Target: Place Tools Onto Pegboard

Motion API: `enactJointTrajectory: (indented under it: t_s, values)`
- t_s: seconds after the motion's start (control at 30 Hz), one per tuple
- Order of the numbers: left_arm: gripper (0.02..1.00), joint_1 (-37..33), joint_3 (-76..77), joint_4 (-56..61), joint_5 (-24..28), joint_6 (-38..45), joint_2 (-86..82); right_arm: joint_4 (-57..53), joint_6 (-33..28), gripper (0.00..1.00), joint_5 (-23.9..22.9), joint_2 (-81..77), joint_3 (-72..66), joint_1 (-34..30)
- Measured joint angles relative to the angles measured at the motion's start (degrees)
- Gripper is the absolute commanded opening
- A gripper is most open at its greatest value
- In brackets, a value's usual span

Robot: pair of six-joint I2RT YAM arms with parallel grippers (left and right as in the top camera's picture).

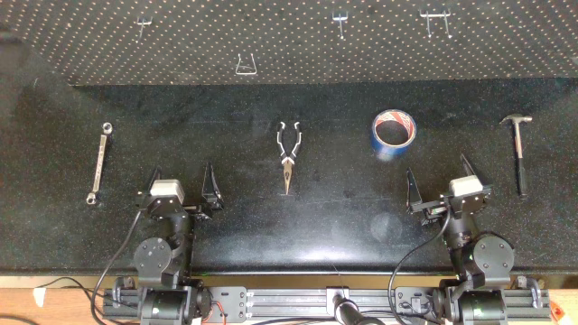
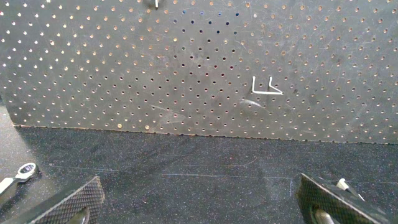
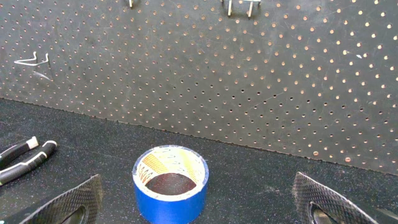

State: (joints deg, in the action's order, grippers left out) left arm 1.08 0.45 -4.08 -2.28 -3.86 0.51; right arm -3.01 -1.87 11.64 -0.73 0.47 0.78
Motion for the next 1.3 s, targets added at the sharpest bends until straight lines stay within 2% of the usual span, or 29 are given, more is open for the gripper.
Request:
enactJointTrajectory:
  t_s: [0.03, 0.13, 0.2, 0.7, 0.73, 0.77, 0.8, 0.87, 0.93, 0.97, 1.03, 1.1, 1.13, 1.2, 1.23, 1.3]
  values:
    - [0.996, 0.0, 0.0, 0.0, 0.0, 0.0, 0.0, 0.0, 0.0, 0.993, 0.0, 0.0, 0.0, 0.0]
    - [0.996, 0.17, 0.0, 0.24, -1.81, -9.31, 0.0, 0.0, 0.0, 0.993, 0.0, 0.0, 0.0, 0.0]
    - [0.996, 0.17, 0.0, 0.24, -2.03, -10.84, 0.0, 0.0, 0.0, 0.993, 0.0, 0.0, 0.0, 0.0]
    - [0.996, 0.17, 0.0, 0.26, -2.12, -11.47, 0.0, 0.0, 0.0, 0.993, 0.0, 0.0, 0.0, 0.0]
    - [0.993, 0.17, 0.0, 0.26, -2.1, -11.02, 0.0, 0.0, 0.0, 0.993, 0.0, 0.0, 0.0, 0.0]
    - [0.993, 0.17, 1.29, -0.85, -2.12, -6.27, 2.75, 0.0, 0.0, 0.993, 0.0, 0.0, 0.0, 0.0]
    - [0.993, 0.17, 4.31, -5.64, -2.62, -0.5, 7.48, 0.0, 0.0, 0.993, -0.02, 0.04, 0.0, 0.0]
    - [0.993, 0.33, 27.43, -27.8, -9.73, 11.8, 34.45, 0.0, 0.0, 0.993, -0.17, 0.31, 0.02, 0.0]
    - [0.993, 0.11, 43.54, -51.3, -12.24, 16.72, 50.21, -0.02, 0.0, 0.993, -0.39, 0.33, 0.0, 0.0]
    - [0.996, -1.16, 49.48, -57.61, -12.52, 17.81, 56.06, 0.0, 0.0, 0.993, -0.39, 0.28, 0.0, 0.0]
    - [0.993, -13.03, 60.22, -61.53, -13.0, 18.62, 64.26, -0.02, 0.0, 0.993, -0.44, 0.26, 0.0, 0.0]
    - [0.993, -24.98, 64.81, -62.66, -12.76, 18.97, 66.36, -0.02, 0.0, 0.993, -0.44, 0.26, 0.0, 0.0]
    - [0.993, -33.18, 66.16, -61.68, -13.18, 19.02, 67.71, -0.02, 0.0, 0.993, -0.46, 0.28, 0.0, 0.0]
    - [0.993, -45.88, 66.47, -60.61, -9.51, 24.74, 73.0, -0.04, 0.0, 0.993, -0.44, 0.26, 0.0, 0.0]
    - [0.993, -50.31, 66.47, -60.0, -6.99, 28.44, 76.61, -0.02, 0.0, 0.993, -0.44, 0.26, 0.0, 0.0]
    - [0.993, -52.87, 66.47, -56.96, -3.96, 34.71, 82.12, 0.0, 0.0, 0.993, -0.44, 0.28, 0.0, 0.0]
